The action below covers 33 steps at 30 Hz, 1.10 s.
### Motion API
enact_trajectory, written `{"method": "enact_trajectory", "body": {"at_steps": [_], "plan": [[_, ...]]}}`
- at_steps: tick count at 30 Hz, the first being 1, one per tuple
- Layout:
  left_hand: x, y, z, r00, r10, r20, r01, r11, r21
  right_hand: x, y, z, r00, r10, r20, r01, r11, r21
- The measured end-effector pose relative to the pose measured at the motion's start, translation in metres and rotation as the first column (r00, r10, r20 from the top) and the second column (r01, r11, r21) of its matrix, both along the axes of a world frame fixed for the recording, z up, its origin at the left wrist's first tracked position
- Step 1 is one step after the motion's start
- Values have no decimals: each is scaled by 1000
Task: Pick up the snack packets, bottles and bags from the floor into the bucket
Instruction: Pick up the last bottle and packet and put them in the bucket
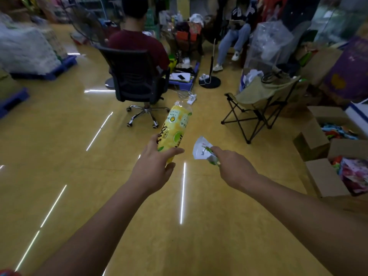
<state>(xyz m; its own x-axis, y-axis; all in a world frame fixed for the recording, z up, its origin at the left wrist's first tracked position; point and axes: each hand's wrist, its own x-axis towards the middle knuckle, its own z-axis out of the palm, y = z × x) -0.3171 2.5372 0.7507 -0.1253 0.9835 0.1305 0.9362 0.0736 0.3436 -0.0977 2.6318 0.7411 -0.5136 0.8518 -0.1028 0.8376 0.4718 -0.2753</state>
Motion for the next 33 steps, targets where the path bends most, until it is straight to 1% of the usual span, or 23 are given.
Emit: {"method": "enact_trajectory", "body": {"at_steps": [5,12,22,25,33], "plan": [[-36,-38,27,1000,16,12,-17,999,32,-42,-28,29,999,25,-35,-24,999,39],[-84,-88,56,997,80,-13,-80,995,57,-99,-63,52,996,78,-39,-74,993,93],[-161,-166,70,976,215,-27,-211,972,104,-186,-113,70,980,196,-30,-190,972,137],[-178,-192,73,964,264,-25,-261,962,85,-213,-126,75,970,235,-62,-224,963,148],[-218,-256,77,914,407,-8,-405,911,78,-282,-159,80,921,384,-60,-367,910,192]]}}
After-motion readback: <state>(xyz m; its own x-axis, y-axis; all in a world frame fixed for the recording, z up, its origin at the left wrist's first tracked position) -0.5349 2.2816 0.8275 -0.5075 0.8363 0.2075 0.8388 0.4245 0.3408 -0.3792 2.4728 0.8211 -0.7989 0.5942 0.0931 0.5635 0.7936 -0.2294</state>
